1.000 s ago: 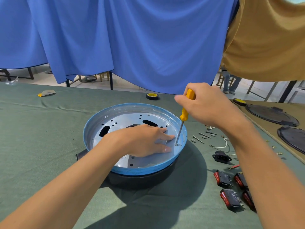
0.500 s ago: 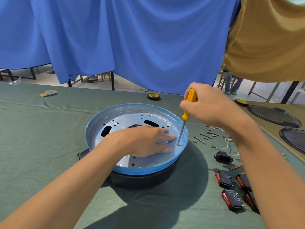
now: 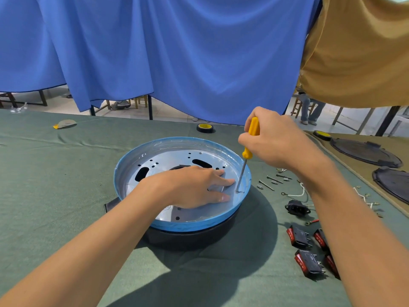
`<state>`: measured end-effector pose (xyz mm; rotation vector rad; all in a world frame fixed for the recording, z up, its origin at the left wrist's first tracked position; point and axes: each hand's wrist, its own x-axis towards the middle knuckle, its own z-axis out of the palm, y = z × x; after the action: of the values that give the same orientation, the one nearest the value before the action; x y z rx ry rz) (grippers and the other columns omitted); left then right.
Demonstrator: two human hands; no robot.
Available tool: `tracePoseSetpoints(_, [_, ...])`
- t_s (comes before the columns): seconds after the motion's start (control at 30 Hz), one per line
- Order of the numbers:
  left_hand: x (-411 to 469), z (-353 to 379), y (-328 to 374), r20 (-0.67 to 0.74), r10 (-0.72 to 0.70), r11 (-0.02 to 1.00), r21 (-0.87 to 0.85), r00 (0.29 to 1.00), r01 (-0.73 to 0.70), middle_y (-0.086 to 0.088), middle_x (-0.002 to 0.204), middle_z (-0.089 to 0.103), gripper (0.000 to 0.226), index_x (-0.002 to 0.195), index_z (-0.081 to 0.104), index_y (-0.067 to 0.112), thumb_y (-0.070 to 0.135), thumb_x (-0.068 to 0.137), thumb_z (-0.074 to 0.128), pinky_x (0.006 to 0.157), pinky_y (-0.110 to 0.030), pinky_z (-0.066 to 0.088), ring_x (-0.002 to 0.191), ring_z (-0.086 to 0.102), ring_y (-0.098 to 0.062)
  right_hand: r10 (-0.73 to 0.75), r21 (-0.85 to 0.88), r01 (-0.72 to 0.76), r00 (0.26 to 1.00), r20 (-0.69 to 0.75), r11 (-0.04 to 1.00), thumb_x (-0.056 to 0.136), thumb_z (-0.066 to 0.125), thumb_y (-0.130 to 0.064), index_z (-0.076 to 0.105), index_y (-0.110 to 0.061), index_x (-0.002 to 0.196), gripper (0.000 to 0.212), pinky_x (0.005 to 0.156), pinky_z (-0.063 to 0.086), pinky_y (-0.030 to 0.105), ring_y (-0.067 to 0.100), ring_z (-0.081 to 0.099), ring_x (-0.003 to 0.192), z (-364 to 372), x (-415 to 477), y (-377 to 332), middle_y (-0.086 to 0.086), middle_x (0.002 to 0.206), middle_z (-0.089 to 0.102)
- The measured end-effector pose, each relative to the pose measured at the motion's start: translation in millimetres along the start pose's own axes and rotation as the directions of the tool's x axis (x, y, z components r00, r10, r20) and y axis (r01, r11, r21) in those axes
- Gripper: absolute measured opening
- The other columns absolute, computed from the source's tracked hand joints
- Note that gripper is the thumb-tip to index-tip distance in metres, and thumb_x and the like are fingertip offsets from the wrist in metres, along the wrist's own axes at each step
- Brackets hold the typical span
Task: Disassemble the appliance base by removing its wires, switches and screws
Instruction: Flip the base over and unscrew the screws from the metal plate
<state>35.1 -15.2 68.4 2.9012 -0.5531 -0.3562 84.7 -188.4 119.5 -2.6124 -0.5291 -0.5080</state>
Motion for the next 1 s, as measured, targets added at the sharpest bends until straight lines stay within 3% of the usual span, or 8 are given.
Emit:
tracePoseSetpoints(0.17, [0.2, 0.6, -0.8, -0.003, -0.009, 1.0, -0.016, 1.0, 0.009, 0.02, 0.159, 0.01, 0.053, 0.147, 0.025, 0.047, 0.056, 0.097, 0.037, 0.116, -0.045, 0.021, 0.145, 0.022, -0.019, -0.039, -0.007, 0.038, 0.997, -0.072, 0.999, 0.087, 0.054, -0.061, 0.048, -0.019, 0.075, 0.044, 0.06, 0.044, 0.039, 0.026, 0.053, 0.071, 3.1, -2.8, -7.2, 0.004, 0.07, 0.054])
tracePoseSetpoints(0.27, [-0.8, 0.7, 0.2, -0.008, -0.004, 1.0, -0.01, 1.0, 0.004, 0.019, 0.159, 0.01, 0.053, 0.148, 0.024, 0.046, 0.055, 0.097, 0.037, 0.116, -0.045, 0.021, 0.145, 0.022, -0.019, -0.067, 0.037, 0.068, 0.997, -0.031, 0.997, 0.085, 0.059, -0.038, 0.052, -0.021, 0.082, 0.019, 0.06, 0.043, 0.035, 0.026, 0.056, 0.076, 0.7, -2.2, -6.8, 0.004, 0.075, 0.058])
tracePoseSetpoints(0.33, [-1.4, 0.3, 0.9, -0.008, -0.003, 1.0, -0.011, 1.0, 0.003, 0.019, 0.159, 0.01, 0.053, 0.148, 0.024, 0.046, 0.055, 0.097, 0.037, 0.116, -0.044, 0.021, 0.145, 0.022, -0.019, -0.046, 0.033, 0.046, 0.999, 0.013, 0.998, 0.083, 0.056, -0.038, 0.052, -0.021, 0.082, 0.018, 0.058, 0.042, 0.034, 0.025, 0.056, 0.074, -0.8, -2.2, -5.9, 0.004, 0.074, 0.058])
tracePoseSetpoints(0.47, [-2.1, -0.3, 2.1, -0.008, 0.0, 1.0, -0.019, 1.0, 0.0, 0.019, 0.159, 0.01, 0.054, 0.148, 0.024, 0.045, 0.055, 0.097, 0.037, 0.116, -0.043, 0.021, 0.145, 0.021, -0.018, -0.048, -0.008, 0.047, 0.993, -0.112, 0.999, 0.087, 0.055, -0.057, 0.044, -0.017, 0.065, 0.046, 0.058, 0.04, 0.036, 0.027, 0.051, 0.066, 2.0, -4.4, -8.5, 0.004, 0.062, 0.05])
tracePoseSetpoints(0.6, [-2.7, -0.1, 2.8, -0.009, 0.002, 1.0, -0.009, 1.0, -0.002, 0.018, 0.159, 0.01, 0.053, 0.149, 0.024, 0.044, 0.053, 0.098, 0.037, 0.115, -0.041, 0.023, 0.145, 0.023, -0.018, -0.05, -0.005, 0.05, 0.998, -0.037, 0.999, 0.084, 0.055, -0.038, 0.05, -0.024, 0.083, 0.015, 0.059, 0.04, 0.035, 0.025, 0.054, 0.077, -1.3, -3.3, -7.6, 0.002, 0.075, 0.057])
tracePoseSetpoints(0.73, [-3.3, -0.1, 2.4, -0.009, 0.0, 1.0, -0.017, 1.0, 0.0, 0.019, 0.159, 0.009, 0.053, 0.149, 0.024, 0.045, 0.054, 0.098, 0.037, 0.116, -0.041, 0.02, 0.146, 0.019, -0.017, -0.037, -0.088, 0.03, 0.996, -0.085, 0.996, 0.088, 0.051, -0.058, 0.048, -0.021, 0.076, 0.039, 0.061, 0.04, 0.036, 0.028, 0.052, 0.075, 1.2, -6.1, -9.9, 0.003, 0.073, 0.055])
tracePoseSetpoints(0.9, [-3.9, -0.1, 3.5, -0.013, 0.005, 1.0, -0.012, 1.0, -0.005, 0.017, 0.16, 0.01, 0.053, 0.149, 0.024, 0.043, 0.052, 0.098, 0.037, 0.116, -0.041, 0.021, 0.145, 0.022, -0.018, -0.02, -0.028, 0.021, 0.999, 0.029, 0.999, 0.084, 0.055, -0.04, 0.051, -0.025, 0.082, 0.016, 0.06, 0.042, 0.035, 0.026, 0.056, 0.079, -5.2, -4.4, -7.9, 0.003, 0.078, 0.057])
tracePoseSetpoints(1.0, [-4.0, -0.4, 3.8, -0.011, 0.006, 1.0, -0.015, 1.0, -0.006, 0.017, 0.16, 0.01, 0.053, 0.149, 0.025, 0.043, 0.052, 0.098, 0.037, 0.117, -0.042, 0.02, 0.146, 0.02, -0.018, -0.038, -0.071, 0.035, 0.998, -0.051, 0.997, 0.086, 0.052, -0.06, 0.05, -0.02, 0.071, 0.043, 0.061, 0.042, 0.036, 0.027, 0.054, 0.072, -4.0, -5.8, -10.0, 0.005, 0.069, 0.054])
